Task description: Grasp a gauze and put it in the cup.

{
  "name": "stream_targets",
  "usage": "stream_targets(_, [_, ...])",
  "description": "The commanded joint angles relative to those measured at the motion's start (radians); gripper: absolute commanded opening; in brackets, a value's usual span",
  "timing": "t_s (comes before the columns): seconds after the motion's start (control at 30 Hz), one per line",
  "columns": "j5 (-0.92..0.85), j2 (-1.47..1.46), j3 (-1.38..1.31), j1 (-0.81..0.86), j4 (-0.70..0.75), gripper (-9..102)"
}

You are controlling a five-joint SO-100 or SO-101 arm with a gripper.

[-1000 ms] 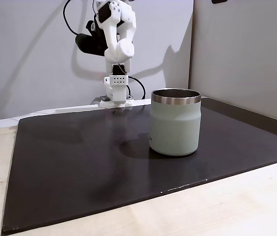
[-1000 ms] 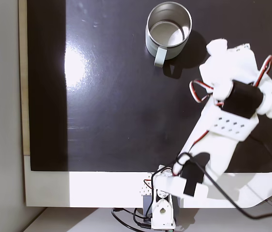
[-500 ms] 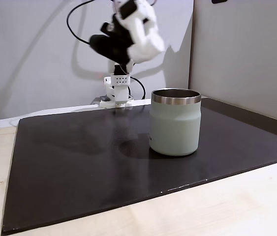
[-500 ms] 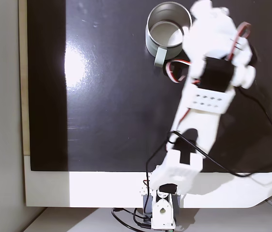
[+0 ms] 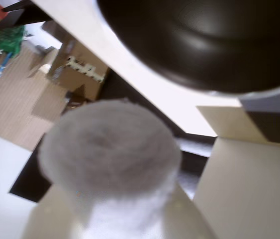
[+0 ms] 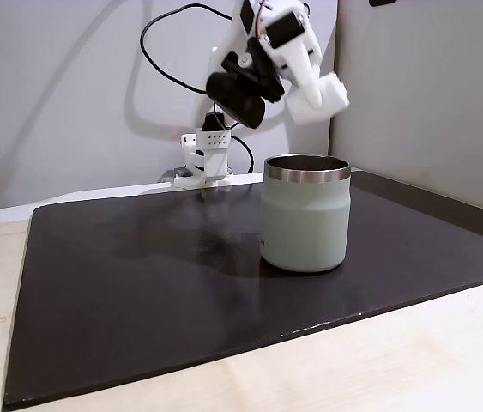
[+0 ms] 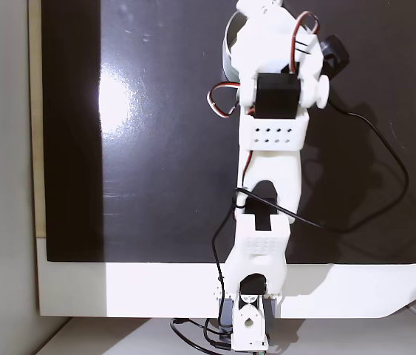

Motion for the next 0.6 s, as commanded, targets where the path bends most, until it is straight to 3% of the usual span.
stream_targets(0.0, [-0.015,0.009,-0.051,-0.032,0.018,0])
stream_targets(0.57, [0.0,-0.005,0.04,0.009,0.049,0])
